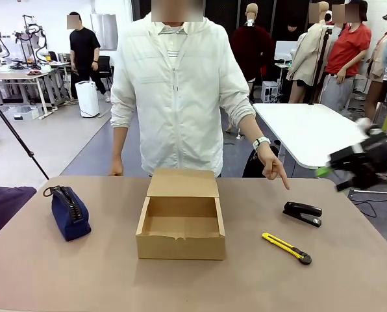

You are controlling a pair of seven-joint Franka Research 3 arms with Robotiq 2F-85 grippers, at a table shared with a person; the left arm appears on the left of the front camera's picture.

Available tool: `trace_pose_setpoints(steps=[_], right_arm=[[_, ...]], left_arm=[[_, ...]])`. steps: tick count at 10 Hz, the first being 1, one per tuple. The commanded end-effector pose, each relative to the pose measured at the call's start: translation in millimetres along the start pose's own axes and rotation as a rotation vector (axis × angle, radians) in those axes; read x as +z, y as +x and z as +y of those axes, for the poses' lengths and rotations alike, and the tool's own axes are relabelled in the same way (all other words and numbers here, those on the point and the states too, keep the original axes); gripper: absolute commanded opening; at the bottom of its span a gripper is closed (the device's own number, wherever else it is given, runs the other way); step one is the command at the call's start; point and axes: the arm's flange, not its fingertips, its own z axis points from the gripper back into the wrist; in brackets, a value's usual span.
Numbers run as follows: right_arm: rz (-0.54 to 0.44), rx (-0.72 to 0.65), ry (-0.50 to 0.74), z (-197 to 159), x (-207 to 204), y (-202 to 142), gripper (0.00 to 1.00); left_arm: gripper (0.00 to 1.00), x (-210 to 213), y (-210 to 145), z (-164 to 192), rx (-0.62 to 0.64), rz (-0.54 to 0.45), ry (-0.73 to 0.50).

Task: Pack the items into the box.
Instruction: Pick up the item specified by the human and place it in the Mailer Box.

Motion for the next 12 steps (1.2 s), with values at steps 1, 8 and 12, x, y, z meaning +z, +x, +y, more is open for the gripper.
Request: trace_pose_setpoints(steps=[1,8,12], right_arm=[[0.176,0.251,-0.378,7,-43,8,1.0],[0.284,0.251,-0.373,14,-84,36,1.0],[0.493,0.091,-0.462,-23,-122,106,1.0]], left_arm=[[1.0,2,0,1,-0.02,-0.002,-0.011],[1.0,2,0,1,-0.02,-0.002,-0.011],[1.0,2,0,1,-0.02,-0.002,-0.011]])
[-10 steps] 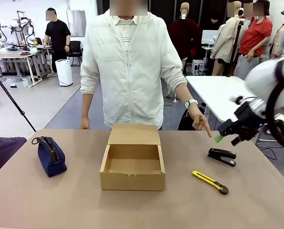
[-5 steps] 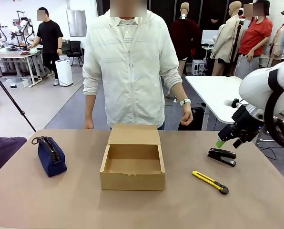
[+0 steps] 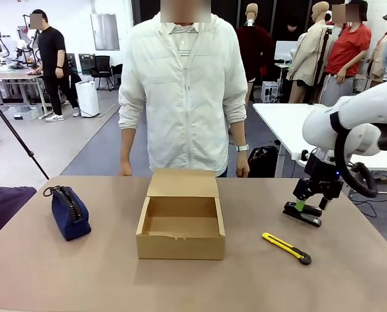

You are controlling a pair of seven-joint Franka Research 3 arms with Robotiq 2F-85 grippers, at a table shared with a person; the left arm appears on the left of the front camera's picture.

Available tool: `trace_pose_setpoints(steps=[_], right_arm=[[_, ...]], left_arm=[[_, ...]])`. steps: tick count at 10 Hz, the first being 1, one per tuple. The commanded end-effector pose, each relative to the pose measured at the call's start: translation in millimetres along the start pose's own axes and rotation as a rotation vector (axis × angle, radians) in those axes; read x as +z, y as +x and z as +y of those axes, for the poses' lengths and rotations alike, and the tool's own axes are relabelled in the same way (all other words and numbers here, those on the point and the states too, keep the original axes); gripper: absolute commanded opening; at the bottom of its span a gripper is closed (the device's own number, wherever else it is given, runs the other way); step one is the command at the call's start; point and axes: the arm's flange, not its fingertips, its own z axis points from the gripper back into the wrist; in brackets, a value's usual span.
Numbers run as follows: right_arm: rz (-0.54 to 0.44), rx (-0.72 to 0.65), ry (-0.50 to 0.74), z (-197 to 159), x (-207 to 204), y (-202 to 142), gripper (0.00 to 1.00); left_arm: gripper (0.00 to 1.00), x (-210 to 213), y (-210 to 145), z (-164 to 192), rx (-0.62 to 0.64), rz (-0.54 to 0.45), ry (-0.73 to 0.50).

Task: Pack the items into the box.
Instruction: Pick up the item specified by the human and place it in the Mailer Box.

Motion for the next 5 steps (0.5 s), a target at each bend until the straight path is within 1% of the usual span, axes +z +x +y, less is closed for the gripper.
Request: trace_pose_setpoints(steps=[1,2,5], right_arm=[[0.046,-0.091,-0.037,-8,13,36,1.0],[0.037,-0.108,-0.07,-10,13,43,1.0],[0.048,-0.099,-0.1,-8,12,50,1.0]], left_arm=[[1.0,1,0,1,-0.019,-0.001,-0.013],[1.0,1,0,1,-0.019,-0.001,-0.013],[1.0,1,0,1,-0.019,-0.001,-0.013]])
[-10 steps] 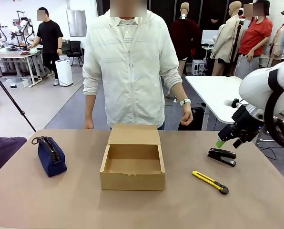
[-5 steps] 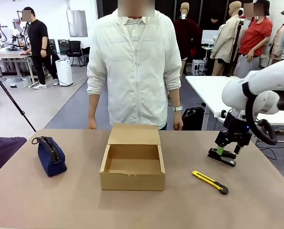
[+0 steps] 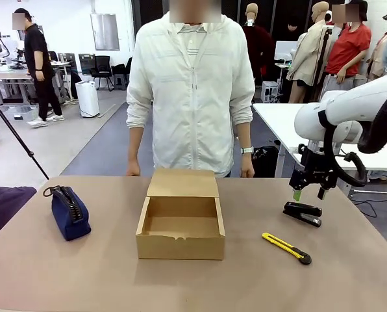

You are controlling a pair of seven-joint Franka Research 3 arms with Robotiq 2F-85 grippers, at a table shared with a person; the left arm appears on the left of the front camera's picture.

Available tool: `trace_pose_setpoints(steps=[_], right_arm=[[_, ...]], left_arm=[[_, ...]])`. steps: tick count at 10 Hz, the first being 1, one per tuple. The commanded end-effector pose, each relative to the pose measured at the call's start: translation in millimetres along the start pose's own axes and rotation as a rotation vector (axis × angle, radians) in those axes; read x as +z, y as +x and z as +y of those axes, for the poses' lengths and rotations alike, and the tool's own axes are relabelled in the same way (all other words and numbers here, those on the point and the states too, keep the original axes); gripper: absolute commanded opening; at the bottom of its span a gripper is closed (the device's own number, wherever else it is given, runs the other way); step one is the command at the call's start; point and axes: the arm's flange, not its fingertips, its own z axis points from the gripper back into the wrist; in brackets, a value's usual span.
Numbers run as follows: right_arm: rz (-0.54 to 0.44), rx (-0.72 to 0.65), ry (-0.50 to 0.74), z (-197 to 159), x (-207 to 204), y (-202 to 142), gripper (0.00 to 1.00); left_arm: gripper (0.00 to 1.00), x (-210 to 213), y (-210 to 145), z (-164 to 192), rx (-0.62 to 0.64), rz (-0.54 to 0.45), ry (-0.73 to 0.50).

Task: Pack the items into the box.
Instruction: Pick up the item specified by the human and place it in the Mailer Box.

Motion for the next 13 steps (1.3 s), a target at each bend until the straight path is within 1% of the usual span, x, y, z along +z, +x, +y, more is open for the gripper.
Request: trace_pose_setpoints(steps=[1,2,3,4,5,6,7,8,9,10,11,12,13], right_arm=[[0.026,-0.021,-0.047,4,3,2,1.0],[0.009,-0.006,-0.064,6,4,1,1.0],[-0.019,0.294,0.028,11,6,2,1.0],[0.015,0.522,0.021,14,6,-2,1.0],[0.033,0.67,-0.012,13,4,-5,1.0],[0.031,0.767,-0.02,15,3,-10,1.0],[0.055,0.827,-0.051,16,2,-16,1.0],[0.018,0.836,-0.066,17,4,-17,1.0],[-0.062,0.751,-0.127,17,8,-19,1.0],[0.039,0.788,-0.032,22,1,-5,1.0],[0.011,0.794,-0.061,19,6,-7,1.0],[0.019,0.757,-0.07,22,-1,-6,1.0],[-0.01,0.743,-0.094,24,-8,-6,1.0]], left_arm=[[1.0,1,0,1,-0.019,-0.001,-0.013],[1.0,1,0,1,-0.019,-0.001,-0.013],[1.0,1,0,1,-0.019,-0.001,-0.013],[1.0,1,0,1,-0.019,-0.001,-0.013],[1.0,1,0,1,-0.019,-0.001,-0.013],[1.0,1,0,1,-0.019,-0.001,-0.013],[1.0,1,0,1,-0.019,-0.001,-0.013],[1.0,1,0,1,-0.019,-0.001,-0.013],[1.0,1,0,1,-0.019,-0.001,-0.013],[1.0,1,0,1,-0.019,-0.001,-0.013],[1.0,1,0,1,-0.019,-0.001,-0.013],[1.0,1,0,1,-0.019,-0.001,-0.013],[1.0,1,0,1,-0.019,-0.001,-0.013]])
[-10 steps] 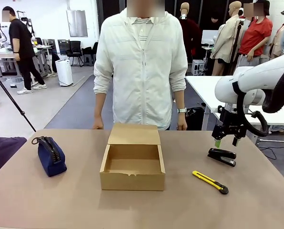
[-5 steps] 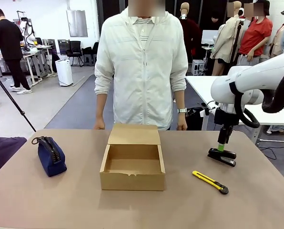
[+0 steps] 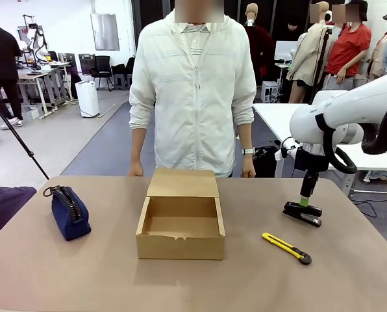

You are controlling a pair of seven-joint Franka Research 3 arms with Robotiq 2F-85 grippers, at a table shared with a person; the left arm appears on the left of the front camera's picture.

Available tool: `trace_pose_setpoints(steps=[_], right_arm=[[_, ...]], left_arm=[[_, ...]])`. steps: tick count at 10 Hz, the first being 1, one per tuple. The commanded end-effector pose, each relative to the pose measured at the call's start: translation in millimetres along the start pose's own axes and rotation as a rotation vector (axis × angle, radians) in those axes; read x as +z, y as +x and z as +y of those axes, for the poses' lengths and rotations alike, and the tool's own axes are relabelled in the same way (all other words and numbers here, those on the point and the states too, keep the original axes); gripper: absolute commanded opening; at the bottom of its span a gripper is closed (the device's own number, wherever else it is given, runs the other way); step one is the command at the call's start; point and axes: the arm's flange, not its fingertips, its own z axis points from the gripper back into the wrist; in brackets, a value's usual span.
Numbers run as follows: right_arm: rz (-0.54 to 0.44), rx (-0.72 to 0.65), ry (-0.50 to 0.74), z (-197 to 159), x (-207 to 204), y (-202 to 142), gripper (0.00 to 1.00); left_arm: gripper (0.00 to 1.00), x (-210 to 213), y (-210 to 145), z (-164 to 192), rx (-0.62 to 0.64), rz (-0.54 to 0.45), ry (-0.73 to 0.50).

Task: Pack the items into the box.
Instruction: Pick up the item specified by the human and place it in the Mailer Box.

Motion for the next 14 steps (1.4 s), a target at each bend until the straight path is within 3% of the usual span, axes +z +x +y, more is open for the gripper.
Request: trace_pose_setpoints(steps=[1,8,9,10,14], right_arm=[[-0.003,-0.05,-0.093,6,-15,2,1.0],[0.02,-0.051,-0.191,15,-50,4,1.0],[0.017,-0.036,-0.181,15,-50,4,0.41],[0.024,-0.037,-0.179,14,-48,4,0.0],[0.021,-0.035,-0.153,15,-49,4,0.0]], left_arm=[[1.0,1,0,1,-0.019,-0.001,-0.013],[1.0,1,0,1,-0.019,-0.001,-0.013],[1.0,1,0,1,-0.019,-0.001,-0.013],[1.0,1,0,1,-0.019,-0.001,-0.013],[1.0,1,0,1,-0.019,-0.001,-0.013]])
